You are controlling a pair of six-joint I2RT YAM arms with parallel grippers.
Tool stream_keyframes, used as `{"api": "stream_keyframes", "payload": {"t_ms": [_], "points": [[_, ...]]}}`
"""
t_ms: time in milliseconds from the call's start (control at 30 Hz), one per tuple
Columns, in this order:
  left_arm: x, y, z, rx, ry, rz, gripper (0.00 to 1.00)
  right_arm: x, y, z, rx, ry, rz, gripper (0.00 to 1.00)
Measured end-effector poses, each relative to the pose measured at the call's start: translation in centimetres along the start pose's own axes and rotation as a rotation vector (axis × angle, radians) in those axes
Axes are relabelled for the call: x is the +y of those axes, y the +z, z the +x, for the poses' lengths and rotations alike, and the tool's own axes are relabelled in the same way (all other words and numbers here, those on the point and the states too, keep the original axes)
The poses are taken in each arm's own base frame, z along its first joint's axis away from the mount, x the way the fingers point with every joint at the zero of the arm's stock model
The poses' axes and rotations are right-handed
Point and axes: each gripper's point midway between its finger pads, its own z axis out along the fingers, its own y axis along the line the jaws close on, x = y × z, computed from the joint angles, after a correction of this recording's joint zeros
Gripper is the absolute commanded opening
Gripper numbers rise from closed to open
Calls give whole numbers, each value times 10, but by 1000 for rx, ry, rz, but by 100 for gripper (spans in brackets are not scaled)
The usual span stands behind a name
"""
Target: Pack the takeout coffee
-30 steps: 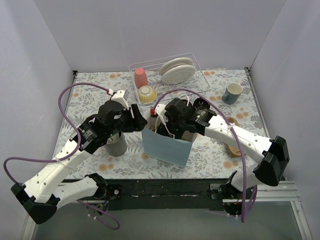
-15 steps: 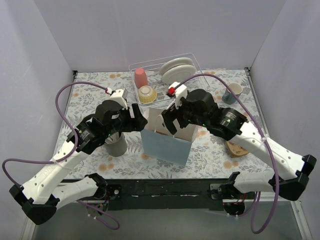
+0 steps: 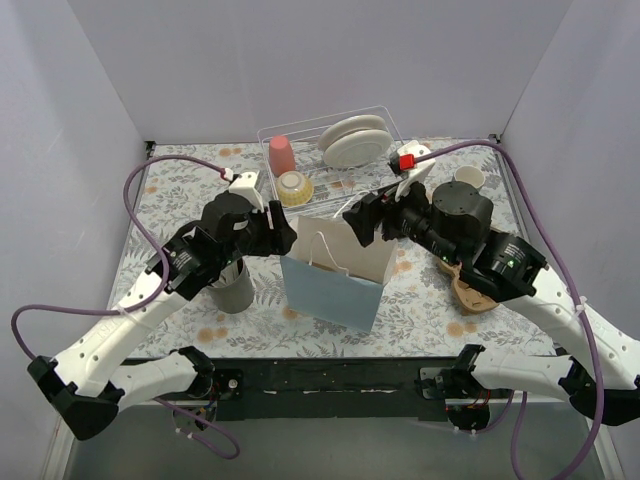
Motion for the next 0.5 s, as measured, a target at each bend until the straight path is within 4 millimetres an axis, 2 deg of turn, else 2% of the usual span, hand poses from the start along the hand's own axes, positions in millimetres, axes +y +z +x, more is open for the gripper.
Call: {"api": "stream_keyframes", "payload": {"t_ms": [267, 300, 400, 433, 500], "points": [[3, 32, 10, 73, 39, -46, 33, -33, -1, 1, -7, -10, 186, 83], [2, 34, 10, 78, 42, -49, 27, -36, -2, 2, -6, -4, 202, 83], [-3, 31, 1, 63, 42, -41, 18, -35, 0, 5, 13, 13, 204, 82], [-5, 28, -4, 47, 39, -32, 11, -33, 2, 6, 23, 18, 197, 83], [-10, 22, -13, 15, 33, -12, 4, -28, 6, 6, 58, 27, 185, 83]]}}
